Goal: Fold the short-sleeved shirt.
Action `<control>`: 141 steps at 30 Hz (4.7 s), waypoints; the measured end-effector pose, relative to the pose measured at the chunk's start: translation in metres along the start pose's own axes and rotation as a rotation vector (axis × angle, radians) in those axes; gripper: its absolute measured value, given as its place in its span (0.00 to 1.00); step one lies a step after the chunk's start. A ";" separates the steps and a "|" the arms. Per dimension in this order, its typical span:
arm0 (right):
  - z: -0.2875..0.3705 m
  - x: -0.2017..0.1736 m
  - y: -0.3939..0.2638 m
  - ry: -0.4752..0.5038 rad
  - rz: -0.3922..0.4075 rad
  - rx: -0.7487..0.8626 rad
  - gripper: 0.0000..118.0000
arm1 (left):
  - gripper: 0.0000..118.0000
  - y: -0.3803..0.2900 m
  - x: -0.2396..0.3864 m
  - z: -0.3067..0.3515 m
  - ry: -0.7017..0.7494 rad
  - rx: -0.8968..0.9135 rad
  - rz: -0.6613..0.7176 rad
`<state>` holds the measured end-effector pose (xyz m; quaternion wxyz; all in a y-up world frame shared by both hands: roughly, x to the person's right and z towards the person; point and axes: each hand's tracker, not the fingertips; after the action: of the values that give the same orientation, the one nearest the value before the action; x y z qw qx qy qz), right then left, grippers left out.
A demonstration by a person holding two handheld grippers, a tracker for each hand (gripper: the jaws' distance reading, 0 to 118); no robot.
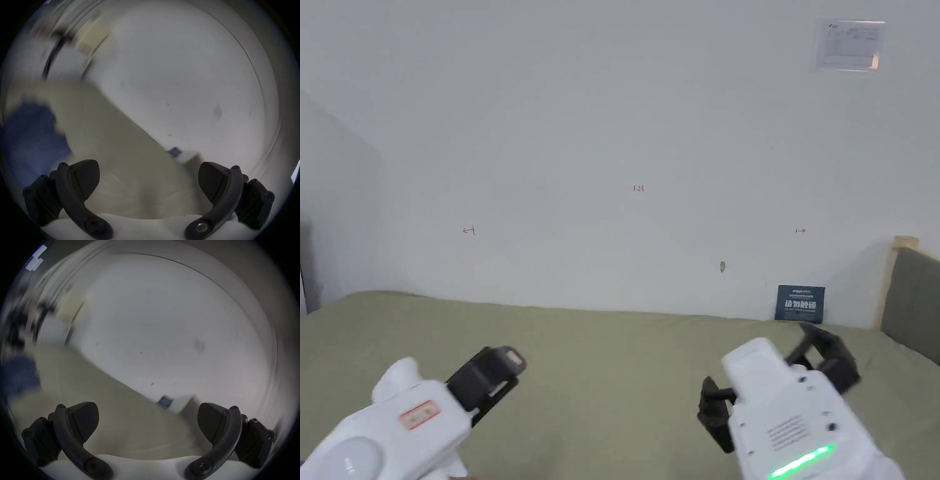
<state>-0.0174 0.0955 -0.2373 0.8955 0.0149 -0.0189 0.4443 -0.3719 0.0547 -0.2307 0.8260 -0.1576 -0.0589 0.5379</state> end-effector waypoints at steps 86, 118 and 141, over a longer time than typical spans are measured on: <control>-0.013 -0.114 0.097 0.507 -0.888 0.091 0.02 | 0.00 0.044 -0.002 0.151 0.784 0.506 -0.950; -0.053 -0.245 0.093 0.758 -0.732 -0.103 0.02 | 0.19 0.141 -0.232 0.002 0.847 -0.170 -0.608; -0.019 -0.147 -0.012 0.594 -0.791 -0.267 0.02 | 0.00 0.121 -0.178 -0.034 0.809 -0.258 -0.724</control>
<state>-0.0962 -0.0283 -0.2631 0.9560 -0.2204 0.1871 0.0502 -0.5418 -0.0687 -0.2887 0.8888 -0.4212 0.1471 0.1048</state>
